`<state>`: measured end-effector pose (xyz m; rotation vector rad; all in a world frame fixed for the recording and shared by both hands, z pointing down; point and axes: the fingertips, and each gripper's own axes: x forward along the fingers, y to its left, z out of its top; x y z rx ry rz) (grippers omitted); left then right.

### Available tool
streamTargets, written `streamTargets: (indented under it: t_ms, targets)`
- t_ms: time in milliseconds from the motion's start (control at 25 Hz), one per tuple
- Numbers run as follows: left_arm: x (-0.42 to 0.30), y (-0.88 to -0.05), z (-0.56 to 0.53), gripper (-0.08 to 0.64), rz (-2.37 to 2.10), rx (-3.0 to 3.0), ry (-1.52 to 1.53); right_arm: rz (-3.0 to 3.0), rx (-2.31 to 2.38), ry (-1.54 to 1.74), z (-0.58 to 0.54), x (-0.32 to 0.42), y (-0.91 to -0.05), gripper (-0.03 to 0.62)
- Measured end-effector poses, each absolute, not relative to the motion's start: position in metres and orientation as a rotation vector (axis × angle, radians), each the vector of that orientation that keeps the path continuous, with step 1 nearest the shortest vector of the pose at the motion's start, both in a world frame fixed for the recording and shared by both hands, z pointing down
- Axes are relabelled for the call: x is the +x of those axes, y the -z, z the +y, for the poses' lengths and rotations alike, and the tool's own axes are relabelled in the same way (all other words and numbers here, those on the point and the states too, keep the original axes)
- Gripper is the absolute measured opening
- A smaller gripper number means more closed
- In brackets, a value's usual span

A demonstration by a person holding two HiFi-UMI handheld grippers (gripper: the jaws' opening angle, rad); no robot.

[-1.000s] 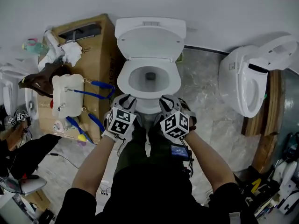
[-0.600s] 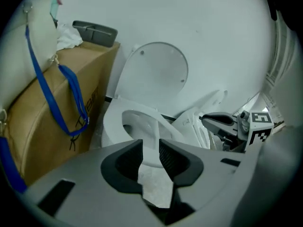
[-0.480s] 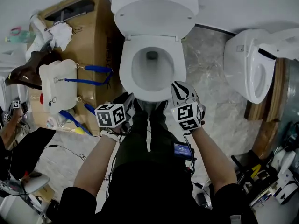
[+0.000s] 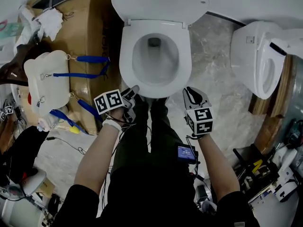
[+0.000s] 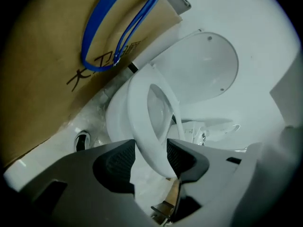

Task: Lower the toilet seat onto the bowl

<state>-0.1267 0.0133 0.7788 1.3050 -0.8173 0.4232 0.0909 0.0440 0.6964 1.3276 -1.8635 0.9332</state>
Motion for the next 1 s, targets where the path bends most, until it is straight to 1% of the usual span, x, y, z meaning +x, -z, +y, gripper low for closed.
streamTargets:
  t_ms: [80,120,160,200,1000]
  targets:
    - [-0.124,-0.791,0.014,0.217,-0.814,1.296,-0.42,-1.86,1.326,-0.946,0.048,0.091,-0.705,0.058]
    - [-0.125,-0.796,0.014,0.204,-0.824,1.297,-0.43,-1.856,1.326,-0.953,0.05,0.091,-0.71,0.058]
    - [-0.127,-0.801,0.015,0.165,-0.834,1.3,-0.444,-1.852,1.325,-0.961,0.052,0.091,-0.713,0.058]
    - [-0.129,-0.805,0.016,0.155,-0.84,1.305,-0.454,-1.847,1.323,-0.967,0.054,0.091,-0.717,0.058]
    - [-0.136,-0.865,0.03,0.146,-0.867,1.295,-0.505,-1.8,1.197,-1.055,0.087,0.076,-0.787,0.058]
